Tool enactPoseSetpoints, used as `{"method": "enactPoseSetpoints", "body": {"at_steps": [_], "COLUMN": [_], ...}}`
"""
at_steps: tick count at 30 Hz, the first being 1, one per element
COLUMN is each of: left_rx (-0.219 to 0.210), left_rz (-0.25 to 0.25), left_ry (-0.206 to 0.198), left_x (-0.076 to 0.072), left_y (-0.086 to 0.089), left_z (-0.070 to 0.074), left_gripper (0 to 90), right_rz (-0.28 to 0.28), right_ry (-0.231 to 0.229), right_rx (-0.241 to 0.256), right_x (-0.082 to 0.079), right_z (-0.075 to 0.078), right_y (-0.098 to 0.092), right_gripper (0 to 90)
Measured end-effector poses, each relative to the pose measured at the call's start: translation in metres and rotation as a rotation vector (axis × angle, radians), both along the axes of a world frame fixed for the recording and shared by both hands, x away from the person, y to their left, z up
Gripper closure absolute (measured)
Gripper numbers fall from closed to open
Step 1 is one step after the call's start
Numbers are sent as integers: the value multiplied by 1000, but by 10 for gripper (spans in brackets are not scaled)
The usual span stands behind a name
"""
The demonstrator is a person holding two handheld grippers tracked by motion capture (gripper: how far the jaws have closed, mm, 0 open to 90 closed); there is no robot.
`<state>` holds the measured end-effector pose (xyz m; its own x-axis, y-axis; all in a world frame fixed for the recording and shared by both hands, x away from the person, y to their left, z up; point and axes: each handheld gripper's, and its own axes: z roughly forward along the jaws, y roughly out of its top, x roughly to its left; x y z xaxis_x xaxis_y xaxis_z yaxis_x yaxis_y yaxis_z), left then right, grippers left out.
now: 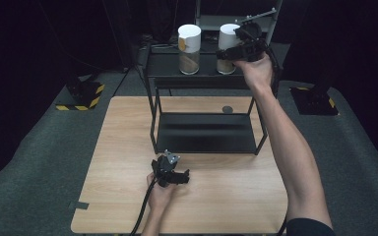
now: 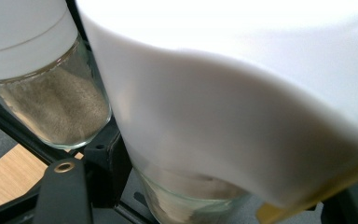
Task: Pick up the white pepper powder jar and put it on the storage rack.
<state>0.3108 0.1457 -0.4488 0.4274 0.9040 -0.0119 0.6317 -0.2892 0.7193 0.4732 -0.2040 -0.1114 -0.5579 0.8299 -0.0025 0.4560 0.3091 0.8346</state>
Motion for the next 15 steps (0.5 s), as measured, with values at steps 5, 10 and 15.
{"method": "enactPoseSetpoints", "body": {"at_steps": [5,10,15], "left_rx": [0,0,-1], "left_rz": [0,-1,1], "left_ry": [0,0,0], "left_x": [0,0,0], "left_y": [0,0,0], "left_z": [0,0,0], "left_gripper": [31,31,31], "right_rz": [-2,-4,0], "right_ry": [-6,-16,-16], "right_rx": [-1,3,36], "right_x": [-1,-3,-3], "right_z": [-1,-4,-6], "right_y": [1,1,-5], "right_gripper": [299,294,192]}}
